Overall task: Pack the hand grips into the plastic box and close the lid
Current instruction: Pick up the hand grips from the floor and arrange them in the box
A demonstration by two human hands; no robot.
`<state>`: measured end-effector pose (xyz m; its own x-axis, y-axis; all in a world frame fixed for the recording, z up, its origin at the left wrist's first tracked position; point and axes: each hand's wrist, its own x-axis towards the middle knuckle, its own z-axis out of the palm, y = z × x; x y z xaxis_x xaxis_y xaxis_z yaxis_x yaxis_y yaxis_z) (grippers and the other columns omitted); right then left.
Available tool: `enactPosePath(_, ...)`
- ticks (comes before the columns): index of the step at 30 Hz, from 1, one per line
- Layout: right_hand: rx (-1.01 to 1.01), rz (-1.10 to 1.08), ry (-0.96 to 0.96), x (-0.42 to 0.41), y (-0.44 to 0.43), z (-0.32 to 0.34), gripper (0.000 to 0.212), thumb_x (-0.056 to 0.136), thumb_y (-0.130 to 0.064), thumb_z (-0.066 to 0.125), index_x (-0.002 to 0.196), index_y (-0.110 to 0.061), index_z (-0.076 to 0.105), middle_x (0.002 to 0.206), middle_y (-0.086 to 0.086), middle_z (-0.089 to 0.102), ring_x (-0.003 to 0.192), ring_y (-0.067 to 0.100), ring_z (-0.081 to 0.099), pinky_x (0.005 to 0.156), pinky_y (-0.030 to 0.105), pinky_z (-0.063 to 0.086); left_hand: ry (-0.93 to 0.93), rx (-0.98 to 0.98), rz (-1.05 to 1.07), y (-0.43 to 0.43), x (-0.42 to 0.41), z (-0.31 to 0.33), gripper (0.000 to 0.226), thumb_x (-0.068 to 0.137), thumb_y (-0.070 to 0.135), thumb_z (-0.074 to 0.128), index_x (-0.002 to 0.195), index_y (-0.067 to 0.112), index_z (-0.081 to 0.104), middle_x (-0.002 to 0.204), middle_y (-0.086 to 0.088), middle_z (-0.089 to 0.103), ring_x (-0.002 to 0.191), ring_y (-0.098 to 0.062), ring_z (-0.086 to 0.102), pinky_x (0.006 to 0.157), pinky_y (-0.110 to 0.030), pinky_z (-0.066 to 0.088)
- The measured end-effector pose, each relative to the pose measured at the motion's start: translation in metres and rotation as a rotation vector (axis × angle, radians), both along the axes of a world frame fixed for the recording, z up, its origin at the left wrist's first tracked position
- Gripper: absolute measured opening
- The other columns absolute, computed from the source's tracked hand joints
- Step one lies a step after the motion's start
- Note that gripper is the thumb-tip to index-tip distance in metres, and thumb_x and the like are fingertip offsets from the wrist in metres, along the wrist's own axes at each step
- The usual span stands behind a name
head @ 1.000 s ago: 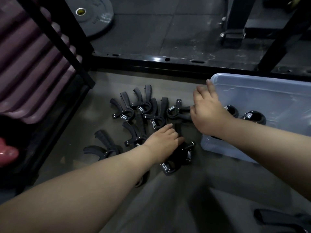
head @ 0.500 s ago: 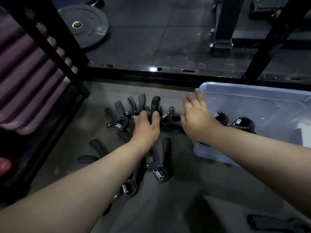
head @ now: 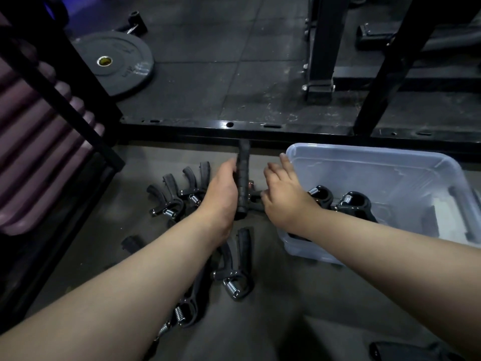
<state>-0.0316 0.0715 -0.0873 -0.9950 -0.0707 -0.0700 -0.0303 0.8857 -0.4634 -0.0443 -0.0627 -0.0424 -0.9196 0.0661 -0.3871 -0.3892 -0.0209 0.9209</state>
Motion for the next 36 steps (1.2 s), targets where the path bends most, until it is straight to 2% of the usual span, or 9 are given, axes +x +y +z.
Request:
enactPosePath(3,-0.254,-0.051,0.043,0.001,0.004,0.002,0.047,0.098,-0.012,0.038,0.144,-0.003,0.038,0.158,0.007,0.025,0.149,0.017,-0.004,0.117,0.024,0.003,0.081,-0.099,-0.005,0.009,0.002,0.001,0.022,0.097,0.032,0.043,0.098,0.017,0.059,0.092,-0.013,0.063,0.083,-0.021,0.056,0.073,-0.034,0.045)
enactPosePath(5,-0.470,-0.152,0.124,0.011,0.009,0.012,0.040,0.097,-0.006,0.038,0.133,-0.008,0.053,0.145,0.004,0.047,0.144,0.016,0.026,0.112,0.017,0.019,0.120,-0.123,-0.037,0.019,0.002,0.004,0.018,0.100,0.021,0.041,0.109,0.014,0.055,0.090,-0.008,0.059,0.083,-0.021,0.055,0.071,-0.033,0.046)
enactPosePath(8,-0.742,-0.225,0.140,0.033,0.015,0.034,0.026,0.100,-0.020,0.042,0.117,-0.023,0.061,0.107,-0.012,0.067,0.103,-0.001,0.059,0.088,0.015,0.045,0.207,-0.260,-0.135,0.031,-0.001,0.000,0.022,0.097,0.016,0.042,0.115,0.020,0.053,0.103,-0.006,0.065,0.094,-0.021,0.062,0.084,-0.036,0.054)
enactPosePath(12,-0.916,-0.343,-0.013,0.039,0.028,0.046,0.019,0.095,-0.032,0.057,0.112,-0.024,0.054,0.092,-0.004,0.069,0.086,0.010,0.067,0.079,0.033,0.054,0.359,-0.356,-0.299,0.046,0.002,-0.006,0.036,0.089,0.017,0.043,0.118,0.037,0.051,0.119,-0.002,0.063,0.109,-0.020,0.062,0.098,-0.045,0.050)
enactPosePath(15,-0.969,-0.534,-0.109,0.036,0.047,0.049,0.015,0.090,-0.027,0.063,0.103,-0.020,0.058,0.090,0.011,0.071,0.081,0.029,0.072,0.074,0.050,0.059,0.394,-0.253,-0.467,0.060,0.008,-0.006,0.056,0.094,0.010,0.041,0.141,0.039,0.034,0.128,0.005,0.061,0.118,-0.009,0.058,0.106,-0.034,0.044)
enactPosePath(17,-1.047,-0.637,-0.078,0.036,0.064,0.048,0.015,0.087,-0.017,0.063,0.102,-0.016,0.061,0.085,0.014,0.070,0.069,0.028,0.071,0.062,0.043,0.060,0.402,-0.213,-0.509,0.063,0.009,-0.006,0.061,0.095,0.001,0.037,0.148,0.029,0.028,0.127,0.005,0.062,0.118,-0.005,0.057,0.106,-0.027,0.042)
enactPosePath(21,-0.969,-0.815,0.008,0.043,0.094,0.038,0.011,0.083,-0.009,0.058,0.093,-0.010,0.063,0.071,0.007,0.062,0.047,0.016,0.055,0.047,0.023,0.045,0.519,-0.541,-0.369,0.061,0.011,-0.020,0.062,0.086,-0.006,0.034,0.140,0.021,0.046,0.136,0.003,0.054,0.127,-0.010,0.047,0.111,-0.034,0.037)
enactPosePath(26,-0.856,-0.818,-0.147,0.054,0.101,0.015,0.005,0.081,-0.009,0.054,0.081,-0.011,0.058,0.069,0.007,0.062,0.053,0.017,0.060,0.054,0.024,0.044,0.546,-0.657,-0.465,0.061,0.016,-0.044,0.056,0.096,0.003,0.032,0.150,0.016,0.034,0.159,0.004,0.028,0.145,-0.008,0.023,0.119,-0.023,0.014)
enactPosePath(36,-0.893,-0.843,-0.477,0.035,0.082,-0.009,0.006,0.083,-0.012,0.048,0.086,-0.012,0.053,0.066,0.003,0.059,0.060,0.021,0.062,0.058,0.025,0.042,0.559,-0.646,-0.443,0.059,0.019,-0.047,0.053,0.099,0.009,0.031,0.151,0.021,0.033,0.159,0.011,0.025,0.146,-0.004,0.020,0.118,-0.021,0.015)
